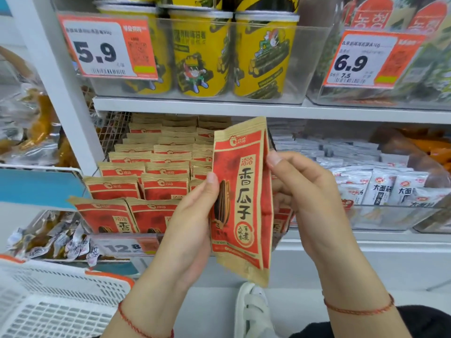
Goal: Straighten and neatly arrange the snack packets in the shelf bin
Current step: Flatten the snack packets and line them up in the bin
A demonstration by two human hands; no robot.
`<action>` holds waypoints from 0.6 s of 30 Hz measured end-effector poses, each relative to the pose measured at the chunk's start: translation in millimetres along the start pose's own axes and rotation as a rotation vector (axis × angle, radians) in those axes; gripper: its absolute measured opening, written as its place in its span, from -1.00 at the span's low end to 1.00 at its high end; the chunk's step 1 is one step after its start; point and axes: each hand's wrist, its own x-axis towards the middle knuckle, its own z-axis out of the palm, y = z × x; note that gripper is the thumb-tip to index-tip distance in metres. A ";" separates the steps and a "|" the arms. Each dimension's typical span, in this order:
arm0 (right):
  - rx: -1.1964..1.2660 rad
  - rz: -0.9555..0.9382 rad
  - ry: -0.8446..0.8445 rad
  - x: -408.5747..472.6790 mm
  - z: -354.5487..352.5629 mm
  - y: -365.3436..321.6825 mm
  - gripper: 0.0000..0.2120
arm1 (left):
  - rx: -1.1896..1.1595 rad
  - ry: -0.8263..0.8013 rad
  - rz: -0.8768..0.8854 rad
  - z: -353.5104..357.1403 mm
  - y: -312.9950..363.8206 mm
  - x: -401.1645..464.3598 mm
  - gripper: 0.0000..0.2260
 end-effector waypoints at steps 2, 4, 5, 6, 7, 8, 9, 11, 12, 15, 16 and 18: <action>0.003 -0.025 -0.023 3.1 10.3 -3.4 -0.85 | -0.078 0.007 -0.032 -1.0 0.8 5.6 -0.64; 0.015 -0.055 -0.028 4.8 19.2 -6.8 -0.84 | -0.148 0.016 -0.059 -1.9 2.7 9.7 -0.60; 0.008 -0.069 -0.021 5.3 23.0 -8.6 -0.84 | -0.166 0.016 -0.063 -3.1 2.3 10.9 -0.59; -0.011 -0.082 -0.010 5.9 26.5 -9.9 -0.83 | -0.179 0.010 -0.060 -3.9 1.5 12.0 -0.59; -0.036 -0.094 0.004 6.4 29.4 -10.5 -0.82 | -0.194 0.007 -0.050 -5.4 0.8 12.5 -0.61; -0.060 -0.103 0.016 6.9 31.9 -10.3 -0.80 | -0.211 0.000 -0.039 -6.8 0.1 13.2 -0.65; -0.080 -0.110 0.026 7.1 34.4 -9.8 -0.78 | -0.230 -0.003 -0.039 -8.5 -0.3 14.1 -0.66; -0.100 -0.122 0.037 7.3 38.7 -8.4 -0.77 | -0.258 -0.012 -0.044 -12.3 -0.2 14.9 -0.66; -0.102 -0.125 0.037 7.9 40.9 -7.5 -0.77 | -0.268 -0.020 -0.039 -15.1 -0.5 14.7 -0.65; -0.099 -0.116 0.027 8.7 44.5 -5.3 -0.79 | -0.285 -0.019 -0.028 -19.5 0.0 13.4 -0.65; -0.094 -0.113 0.021 9.2 45.6 -4.5 -0.79 | -0.279 -0.011 -0.021 -20.4 1.3 12.5 -0.65; -0.062 -0.107 -0.002 10.1 46.6 -4.0 -0.78 | -0.226 0.019 0.005 -24.1 5.5 11.2 -0.65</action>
